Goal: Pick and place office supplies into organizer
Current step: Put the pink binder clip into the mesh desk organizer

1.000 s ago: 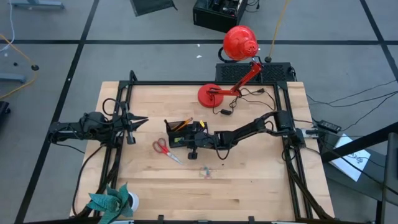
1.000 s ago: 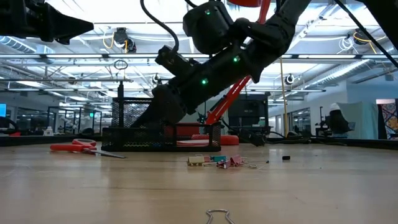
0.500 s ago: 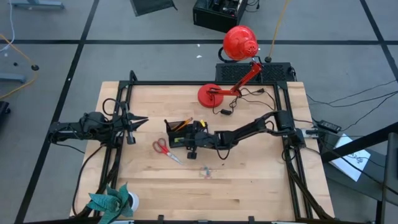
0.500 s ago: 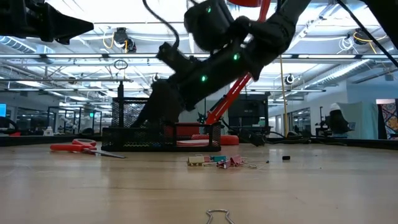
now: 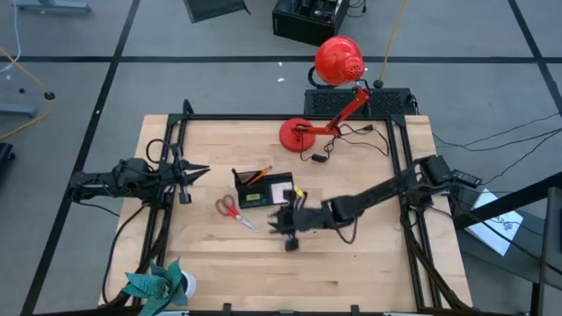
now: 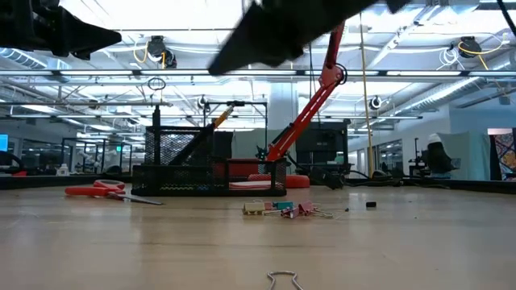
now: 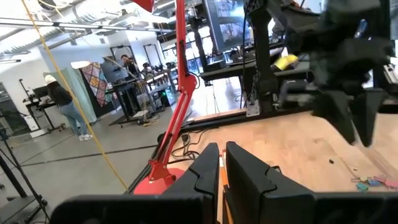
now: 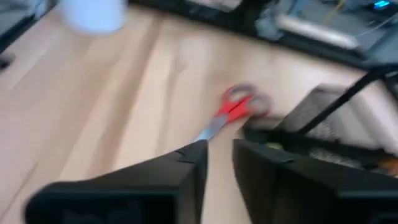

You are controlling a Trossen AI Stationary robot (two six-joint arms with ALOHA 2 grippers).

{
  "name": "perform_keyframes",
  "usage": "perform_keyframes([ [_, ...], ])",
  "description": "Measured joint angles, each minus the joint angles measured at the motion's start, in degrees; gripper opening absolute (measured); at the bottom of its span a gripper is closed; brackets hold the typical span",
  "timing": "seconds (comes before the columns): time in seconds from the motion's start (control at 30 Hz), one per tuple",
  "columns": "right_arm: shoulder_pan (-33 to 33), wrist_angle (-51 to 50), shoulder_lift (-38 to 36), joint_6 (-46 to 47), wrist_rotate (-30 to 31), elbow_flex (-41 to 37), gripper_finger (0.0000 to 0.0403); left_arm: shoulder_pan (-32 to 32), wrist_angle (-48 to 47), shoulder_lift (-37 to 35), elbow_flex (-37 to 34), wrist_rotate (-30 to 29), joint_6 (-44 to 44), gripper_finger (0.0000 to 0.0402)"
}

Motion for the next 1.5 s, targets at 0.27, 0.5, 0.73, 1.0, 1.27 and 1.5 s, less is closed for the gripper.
perform_keyframes([
  [0.27, 4.77, 10.69, 0.16, 9.93, 1.84, -13.44, 0.0013, 0.0, -0.13, 0.02, 0.0, 0.22, -0.68, 0.0035],
  [0.5, 5.51, 21.96, 0.14, 11.32, 1.56, -20.86, 0.0002, 0.0, -0.12, 0.02, 0.0, 0.16, -0.7, 0.0035],
  [0.73, 4.89, 21.96, 0.14, 13.66, -1.61, -21.31, 0.0005, 0.0, -0.17, 0.02, 0.0, 0.03, -0.73, 0.0035],
  [1.0, 2.22, 22.09, 3.61, 16.67, -8.67, -19.5, 0.0001, 0.0, -0.45, 0.02, 0.0, -0.19, -0.86, 0.0035],
  [1.27, 1.23, 18.9, 8.93, 14.2, -11.56, -13.26, 0.0001, 0.01, -0.45, 0.02, 0.0, -0.17, -0.86, 0.0035],
  [1.5, 0.11, 11.14, 8.82, 18.05, -11.52, -12.19, 0.0, 0.0, -0.45, 0.02, 0.0, -0.17, -0.83, 0.0035],
])
